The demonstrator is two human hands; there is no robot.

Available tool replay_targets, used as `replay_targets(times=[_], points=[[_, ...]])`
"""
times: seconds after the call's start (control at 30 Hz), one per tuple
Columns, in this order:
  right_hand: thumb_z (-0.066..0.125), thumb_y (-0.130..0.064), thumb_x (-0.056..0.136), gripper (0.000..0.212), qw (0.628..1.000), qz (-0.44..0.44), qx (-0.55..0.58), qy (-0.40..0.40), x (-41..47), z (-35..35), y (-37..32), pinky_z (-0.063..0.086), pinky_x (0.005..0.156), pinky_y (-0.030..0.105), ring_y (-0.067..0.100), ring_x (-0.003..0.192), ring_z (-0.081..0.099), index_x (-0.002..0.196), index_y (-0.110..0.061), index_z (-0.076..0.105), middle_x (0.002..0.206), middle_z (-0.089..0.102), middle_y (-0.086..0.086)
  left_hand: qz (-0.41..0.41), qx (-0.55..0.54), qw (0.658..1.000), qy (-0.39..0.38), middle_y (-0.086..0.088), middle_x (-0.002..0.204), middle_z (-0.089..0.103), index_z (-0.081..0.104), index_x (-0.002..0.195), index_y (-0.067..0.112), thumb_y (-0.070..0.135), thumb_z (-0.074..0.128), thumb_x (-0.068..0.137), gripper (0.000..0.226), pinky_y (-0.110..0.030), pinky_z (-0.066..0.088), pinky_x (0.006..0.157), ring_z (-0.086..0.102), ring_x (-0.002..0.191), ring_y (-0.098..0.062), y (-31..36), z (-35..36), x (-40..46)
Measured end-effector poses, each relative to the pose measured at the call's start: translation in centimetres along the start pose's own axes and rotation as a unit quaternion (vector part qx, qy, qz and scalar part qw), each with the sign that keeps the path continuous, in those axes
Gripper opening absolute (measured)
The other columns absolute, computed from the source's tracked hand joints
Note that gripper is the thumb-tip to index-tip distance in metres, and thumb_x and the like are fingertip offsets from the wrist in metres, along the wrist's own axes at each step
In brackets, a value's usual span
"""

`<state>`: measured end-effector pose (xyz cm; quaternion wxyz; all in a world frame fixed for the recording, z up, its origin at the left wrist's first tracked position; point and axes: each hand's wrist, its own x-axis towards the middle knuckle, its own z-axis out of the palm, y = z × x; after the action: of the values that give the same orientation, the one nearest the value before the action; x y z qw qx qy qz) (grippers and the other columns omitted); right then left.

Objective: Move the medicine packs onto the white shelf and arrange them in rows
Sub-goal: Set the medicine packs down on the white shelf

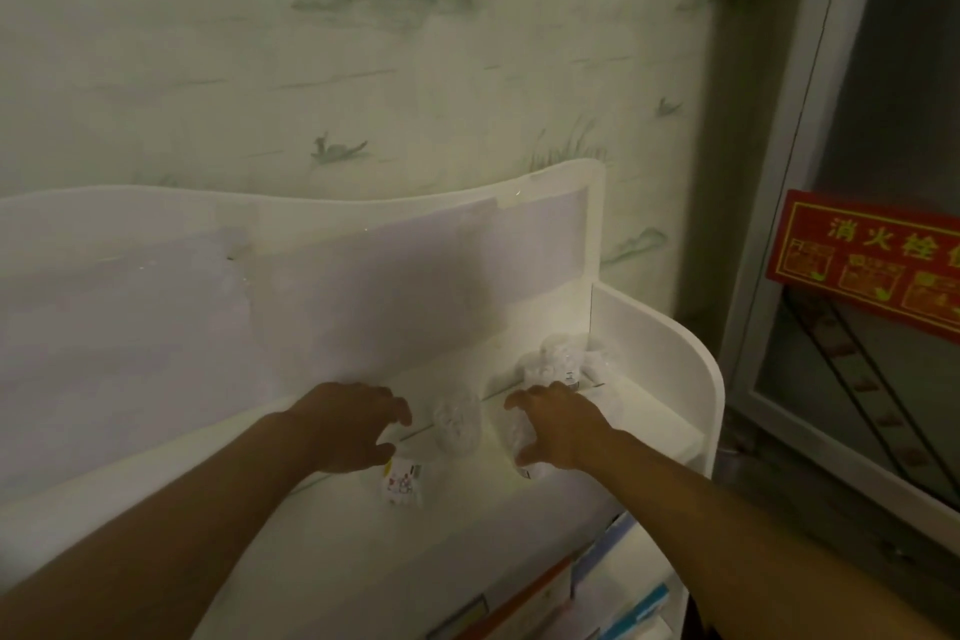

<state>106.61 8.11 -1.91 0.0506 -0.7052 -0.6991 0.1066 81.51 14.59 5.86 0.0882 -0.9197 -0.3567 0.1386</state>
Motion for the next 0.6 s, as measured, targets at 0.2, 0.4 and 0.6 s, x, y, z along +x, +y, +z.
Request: replay_targets(times=[0.2, 0.4, 0.6], points=[[0.073, -0.041, 0.08, 0.076, 1.0, 0.014, -0.007, -0.022, 0.7, 0.5, -0.4, 0.039, 0.103, 0.044, 0.028, 0.132, 0.038, 0.143, -0.025, 0.032, 0.147, 0.039, 0.004, 0.011, -0.026, 1.0, -0.007, 0.017, 0.135, 0.048, 0.04, 0.133, 0.043, 0.047, 0.048, 0.092, 0.042, -0.028, 0.039, 0.103, 0.047, 0.123, -0.008, -1.2, 0.2, -1.0], [0.074, -0.053, 0.075, 0.099, 0.995, 0.027, -0.059, -0.075, 0.6, -0.9, -0.7, 0.031, 0.112, 0.05, 0.032, 0.139, 0.03, 0.152, -0.027, 0.018, 0.154, 0.027, 0.007, -0.004, -0.003, 1.0, -0.01, 0.017, 0.141, 0.042, 0.038, 0.136, 0.042, 0.047, 0.048, 0.092, 0.045, -0.027, 0.035, 0.107, 0.044, 0.128, -0.009, -2.8, -0.4, -3.4], [0.062, -0.057, 0.084, 0.081, 0.997, 0.03, -0.042, -0.054, 0.2, -6.7, -2.7, 0.038, 0.109, 0.041, 0.027, 0.135, 0.041, 0.15, -0.026, 0.026, 0.151, 0.035, 0.007, -0.041, 0.013, 0.999, 0.011, 0.015, 0.149, 0.033, 0.034, 0.14, 0.039, 0.046, 0.048, 0.094, 0.049, -0.026, 0.031, 0.108, 0.039, 0.134, -0.011, -4.9, -3.6, -6.6]])
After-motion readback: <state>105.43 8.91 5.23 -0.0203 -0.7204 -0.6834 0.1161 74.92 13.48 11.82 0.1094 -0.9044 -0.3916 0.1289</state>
